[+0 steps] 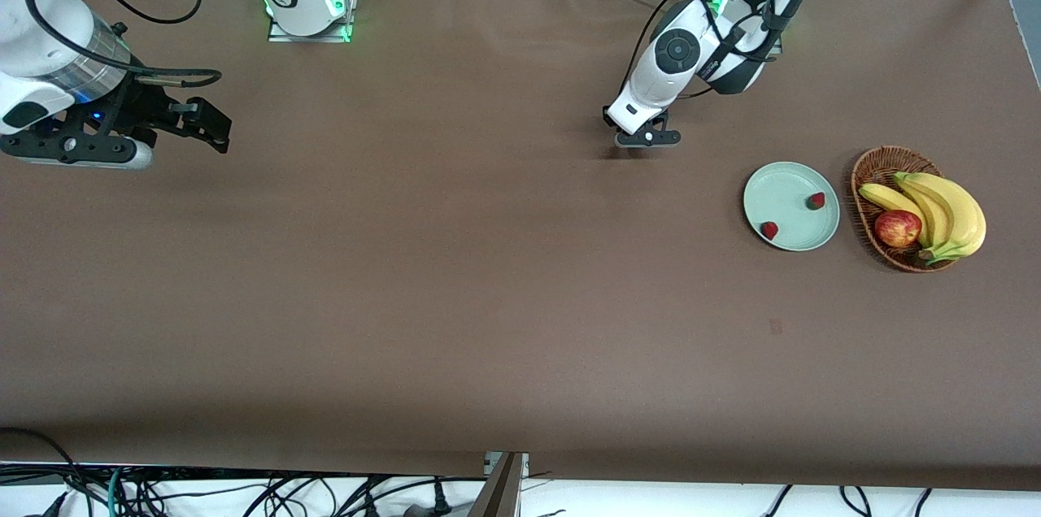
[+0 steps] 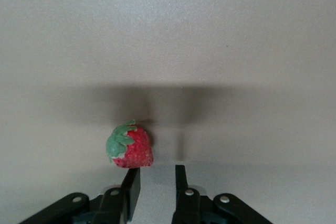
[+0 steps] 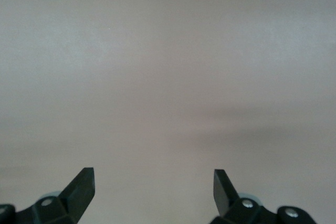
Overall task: Collect all strawberries into plate
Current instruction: 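Grasp the last strawberry with the left gripper and lift it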
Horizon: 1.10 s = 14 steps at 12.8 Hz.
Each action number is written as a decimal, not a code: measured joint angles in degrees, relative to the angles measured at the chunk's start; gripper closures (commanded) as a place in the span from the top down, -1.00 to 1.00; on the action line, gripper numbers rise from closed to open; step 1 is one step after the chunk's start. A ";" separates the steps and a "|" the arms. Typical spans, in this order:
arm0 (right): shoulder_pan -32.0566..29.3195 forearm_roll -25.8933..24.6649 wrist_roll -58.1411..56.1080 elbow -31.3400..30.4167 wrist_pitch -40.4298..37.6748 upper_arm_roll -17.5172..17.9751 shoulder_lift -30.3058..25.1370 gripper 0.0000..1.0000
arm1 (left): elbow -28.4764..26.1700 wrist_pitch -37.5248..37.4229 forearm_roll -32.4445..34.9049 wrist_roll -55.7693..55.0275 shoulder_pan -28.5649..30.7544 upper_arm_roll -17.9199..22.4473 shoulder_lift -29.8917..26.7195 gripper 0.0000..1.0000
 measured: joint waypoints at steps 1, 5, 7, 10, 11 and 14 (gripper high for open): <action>0.01 0.07 0.00 0.10 0.45 0.05 0.01 0.99 | 0.00 0.00 0.00 -0.04 0.00 0.63 0.00 -0.32; -0.04 0.15 0.00 0.11 2.10 -0.07 0.11 0.99 | 0.44 0.00 0.00 -0.06 0.06 5.74 -0.02 -0.32; -0.15 0.59 0.00 0.09 2.10 -0.22 0.22 0.99 | 0.94 0.00 0.00 -0.08 0.05 6.43 -0.02 -0.31; -0.35 0.77 0.00 0.01 2.10 -0.61 0.36 0.99 | 1.81 0.00 0.00 -0.37 -0.04 6.39 -0.02 -0.01; -0.40 0.79 0.00 0.00 2.10 -0.64 0.37 0.99 | 1.99 0.00 0.00 -0.45 -0.04 6.39 -0.02 -0.01; -0.45 0.80 0.00 0.00 2.10 -0.71 0.37 0.99 | 2.06 0.00 0.00 -0.68 -0.04 6.39 -0.02 -0.42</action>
